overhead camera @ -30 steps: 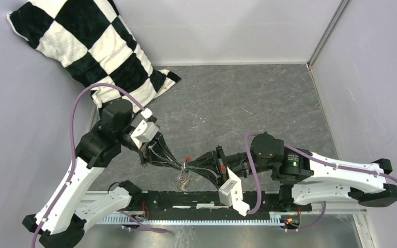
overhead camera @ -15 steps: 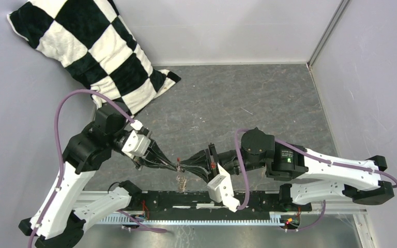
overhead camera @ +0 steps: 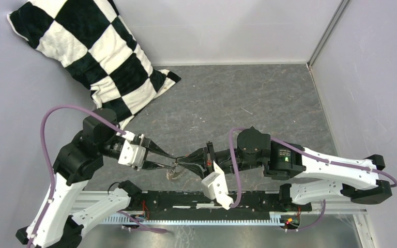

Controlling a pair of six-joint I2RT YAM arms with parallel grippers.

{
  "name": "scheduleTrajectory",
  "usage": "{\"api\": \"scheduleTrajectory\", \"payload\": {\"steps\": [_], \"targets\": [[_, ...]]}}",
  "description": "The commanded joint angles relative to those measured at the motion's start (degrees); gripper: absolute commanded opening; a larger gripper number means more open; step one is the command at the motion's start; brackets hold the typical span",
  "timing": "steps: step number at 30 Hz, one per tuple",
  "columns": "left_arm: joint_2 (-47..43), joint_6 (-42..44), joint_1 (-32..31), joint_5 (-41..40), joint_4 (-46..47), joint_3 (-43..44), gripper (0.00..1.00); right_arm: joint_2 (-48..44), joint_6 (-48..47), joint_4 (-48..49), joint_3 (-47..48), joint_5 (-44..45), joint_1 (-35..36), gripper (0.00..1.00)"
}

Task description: Put the keys on the keyring

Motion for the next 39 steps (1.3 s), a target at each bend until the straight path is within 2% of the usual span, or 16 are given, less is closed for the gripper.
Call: {"api": "scheduleTrajectory", "payload": {"steps": [1,6,11,16,19,21,27,35,39], "targets": [[-1.62,-4.52,-0.35,-3.32,4.21,-0.98,0.39,-0.51,0.28,2.59,2.92,1.14,-0.02,0.01],[-3.34,-7.68,-0.35,-4.59,3.58,-2.48,0.46,-0.68,-0.07,2.84,3.06,1.33,0.0,0.01],[-4.5,-17.56,-0.35,-7.38,8.63,-4.83,0.5,-1.41,-0.16,3.55,2.3,1.03,0.02,0.01],[-4.63,-23.3,-0.37,-7.52,11.59,-5.18,0.47,-2.72,0.34,4.91,1.0,0.8,0.04,0.01],[-4.72,-26.31,-0.32,-5.99,13.86,-5.41,0.39,-3.07,0.24,5.3,0.38,0.55,-0.02,0.01],[-4.62,-26.62,-0.35,-3.78,13.88,-5.6,0.34,-3.41,0.24,5.47,0.02,0.67,-0.01,0.01],[-4.0,-27.82,-0.26,-1.2,15.55,-5.93,0.33,-4.03,0.71,6.21,-1.01,0.55,-0.03,0.01],[-3.24,-24.46,-0.26,-5.44,13.7,-3.32,0.35,-3.84,0.64,5.66,-1.36,1.32,0.06,0.01],[-3.3,-24.23,-0.26,-5.44,13.31,-3.22,0.32,-3.65,0.63,5.67,-1.28,1.07,0.03,0.01]]}}
